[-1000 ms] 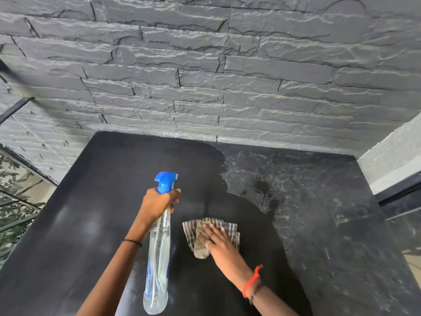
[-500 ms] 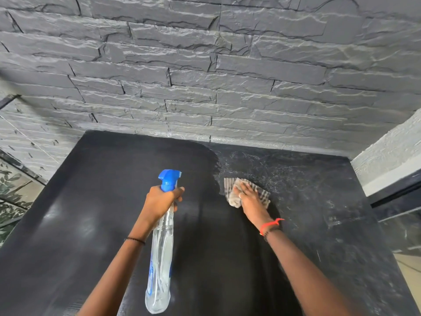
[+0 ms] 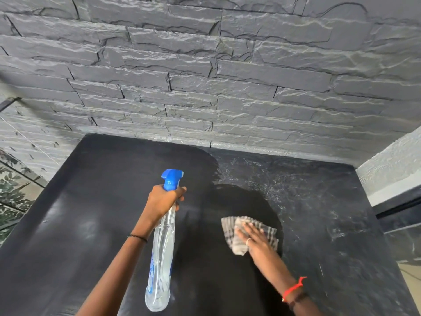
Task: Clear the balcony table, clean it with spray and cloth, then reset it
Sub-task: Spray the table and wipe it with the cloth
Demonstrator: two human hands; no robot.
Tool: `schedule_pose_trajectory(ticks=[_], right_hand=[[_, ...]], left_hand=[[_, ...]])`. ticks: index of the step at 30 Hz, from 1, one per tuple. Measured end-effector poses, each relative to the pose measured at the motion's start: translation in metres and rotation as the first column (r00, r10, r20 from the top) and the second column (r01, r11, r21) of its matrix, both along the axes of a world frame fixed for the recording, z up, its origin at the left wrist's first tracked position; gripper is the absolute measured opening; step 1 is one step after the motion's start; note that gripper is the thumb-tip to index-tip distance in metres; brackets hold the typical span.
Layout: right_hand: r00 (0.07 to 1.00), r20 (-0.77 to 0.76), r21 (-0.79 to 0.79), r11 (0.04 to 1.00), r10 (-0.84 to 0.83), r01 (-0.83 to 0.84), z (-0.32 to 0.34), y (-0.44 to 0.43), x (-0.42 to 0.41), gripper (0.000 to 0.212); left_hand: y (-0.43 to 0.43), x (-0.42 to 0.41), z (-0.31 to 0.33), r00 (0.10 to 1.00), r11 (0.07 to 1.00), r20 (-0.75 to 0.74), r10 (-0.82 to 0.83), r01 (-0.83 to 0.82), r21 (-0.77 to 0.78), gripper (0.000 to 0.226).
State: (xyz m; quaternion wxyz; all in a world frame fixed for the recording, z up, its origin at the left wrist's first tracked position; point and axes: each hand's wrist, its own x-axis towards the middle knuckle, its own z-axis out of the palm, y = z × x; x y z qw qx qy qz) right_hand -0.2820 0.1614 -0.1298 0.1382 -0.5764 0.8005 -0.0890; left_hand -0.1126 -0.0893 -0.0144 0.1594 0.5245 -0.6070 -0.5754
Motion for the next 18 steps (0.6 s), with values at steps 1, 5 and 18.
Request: schedule_pose_trajectory(ticks=[1, 5, 18], right_hand=[[0.999, 0.009, 0.011, 0.999, -0.048, 0.048, 0.0, -0.003, -0.019, 0.076], [0.987, -0.004, 0.017, 0.987, -0.158, 0.158, -0.001, -0.054, -0.082, 0.069], [0.99, -0.019, -0.037, 0.989, 0.143, -0.143, 0.0, -0.122, -0.003, 0.067]], left_hand=[[-0.001, -0.002, 0.0, 1.0, 1.0, 0.004, -0.008, 0.008, -0.004, 0.022], [-0.001, -0.009, -0.003, 1.0, 1.0, 0.016, -0.017, 0.017, -0.013, 0.022], [-0.007, -0.048, -0.005, 0.994, 0.997, 0.094, -0.062, 0.067, -0.05, 0.023]])
